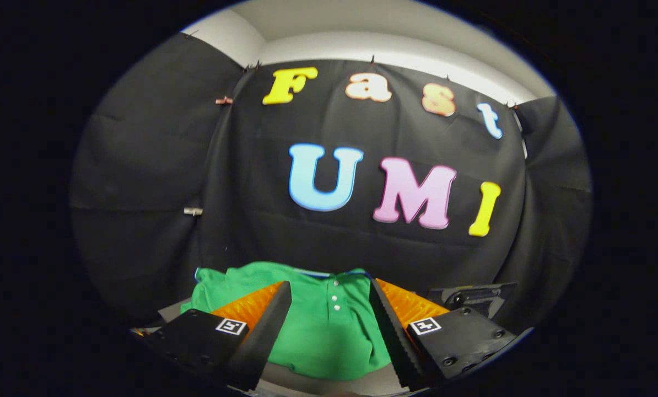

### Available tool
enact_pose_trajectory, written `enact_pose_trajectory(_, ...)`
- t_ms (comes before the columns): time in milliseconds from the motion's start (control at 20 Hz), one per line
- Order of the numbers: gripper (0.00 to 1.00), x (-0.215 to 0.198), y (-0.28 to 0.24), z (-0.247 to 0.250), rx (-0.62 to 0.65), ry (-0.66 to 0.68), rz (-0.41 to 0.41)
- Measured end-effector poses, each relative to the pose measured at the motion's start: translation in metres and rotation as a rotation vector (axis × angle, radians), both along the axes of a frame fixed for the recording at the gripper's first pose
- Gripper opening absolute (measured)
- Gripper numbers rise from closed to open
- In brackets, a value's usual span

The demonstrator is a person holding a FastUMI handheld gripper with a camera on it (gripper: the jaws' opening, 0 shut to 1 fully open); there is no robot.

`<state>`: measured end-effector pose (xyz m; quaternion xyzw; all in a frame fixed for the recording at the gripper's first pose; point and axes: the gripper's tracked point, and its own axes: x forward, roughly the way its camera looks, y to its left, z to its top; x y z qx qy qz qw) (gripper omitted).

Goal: Put the clothes into the washing machine and then close the washing machine lid.

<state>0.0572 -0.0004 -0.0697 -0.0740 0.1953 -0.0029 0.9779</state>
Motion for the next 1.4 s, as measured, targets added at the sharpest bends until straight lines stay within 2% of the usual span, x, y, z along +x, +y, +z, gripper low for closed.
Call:
enact_pose_trajectory(200,0.92,0.024,-0.016,-0.044,0.071,0.281,-0.112)
enact_pose_trajectory(400,0.92,0.047,-0.032,-0.079,0.079,0.460,-0.228)
enact_pose_trajectory(500,0.93,0.056,-0.019,-0.106,0.105,0.546,-0.217)
enact_pose_trajectory(550,0.93,0.044,-0.016,-0.123,0.087,0.642,-0.200)
enact_pose_trajectory(600,0.92,0.040,-0.019,-0.120,0.073,0.671,-0.180)
enact_pose_trajectory(800,0.93,0.037,-0.020,-0.122,0.131,0.672,-0.213)
enact_pose_trajectory(900,0.92,0.037,-0.027,-0.119,0.116,0.639,-0.237)
enact_pose_trajectory(1000,0.80,0.038,-0.028,-0.121,0.103,0.610,-0.226)
enact_pose_trajectory(1100,0.52,0.036,-0.027,-0.122,0.111,0.614,-0.216)
enact_pose_trajectory(1250,0.52,0.036,-0.027,-0.121,0.147,0.637,-0.213)
enact_pose_trajectory(1400,0.52,0.038,-0.028,-0.120,0.230,0.596,-0.215)
